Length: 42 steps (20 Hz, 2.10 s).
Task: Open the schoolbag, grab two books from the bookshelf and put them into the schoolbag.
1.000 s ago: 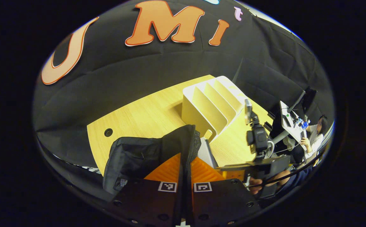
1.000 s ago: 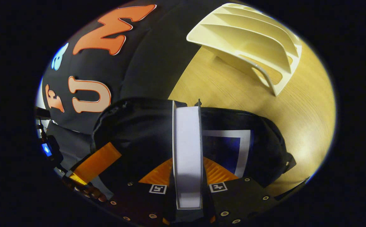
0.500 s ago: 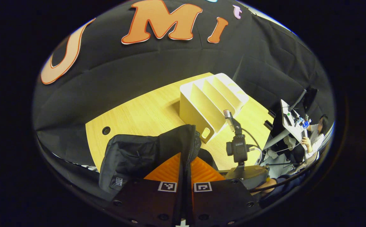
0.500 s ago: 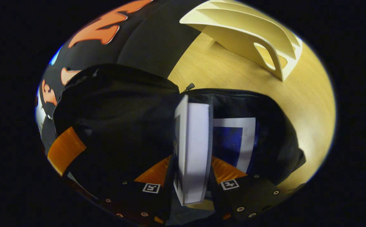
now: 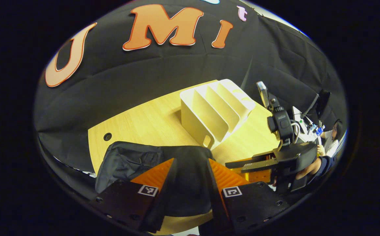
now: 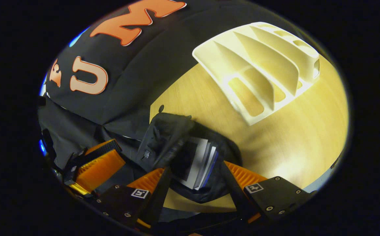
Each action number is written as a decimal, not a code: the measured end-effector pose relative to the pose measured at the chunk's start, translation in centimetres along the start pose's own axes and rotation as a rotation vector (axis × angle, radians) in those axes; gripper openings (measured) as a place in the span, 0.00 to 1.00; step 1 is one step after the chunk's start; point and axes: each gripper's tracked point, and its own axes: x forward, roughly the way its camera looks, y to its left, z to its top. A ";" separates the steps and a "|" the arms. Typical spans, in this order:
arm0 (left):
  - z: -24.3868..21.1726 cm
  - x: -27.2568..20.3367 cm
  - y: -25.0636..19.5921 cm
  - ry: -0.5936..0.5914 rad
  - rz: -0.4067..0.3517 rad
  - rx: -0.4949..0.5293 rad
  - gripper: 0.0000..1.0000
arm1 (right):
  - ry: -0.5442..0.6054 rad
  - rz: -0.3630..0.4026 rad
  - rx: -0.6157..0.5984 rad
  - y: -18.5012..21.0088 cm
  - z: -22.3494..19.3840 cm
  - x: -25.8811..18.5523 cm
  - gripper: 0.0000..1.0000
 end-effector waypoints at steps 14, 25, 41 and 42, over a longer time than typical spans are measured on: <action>12.2 -1.5 -13.7 -0.464 0.309 -0.236 0.90 | -0.420 -0.100 -0.520 -10.9 18.0 -18.8 0.97; 16.5 -8.0 -16.4 -0.806 0.522 -0.192 0.99 | -0.712 0.028 -0.733 -7.0 21.7 -25.8 0.97; 18.0 -5.4 -16.6 -0.860 0.471 -0.096 0.95 | -0.863 -0.098 -0.646 -8.9 23.9 -25.3 0.97; 18.0 -5.3 -16.4 -0.862 0.470 -0.103 0.95 | -0.865 -0.101 -0.646 -9.1 23.8 -25.0 0.97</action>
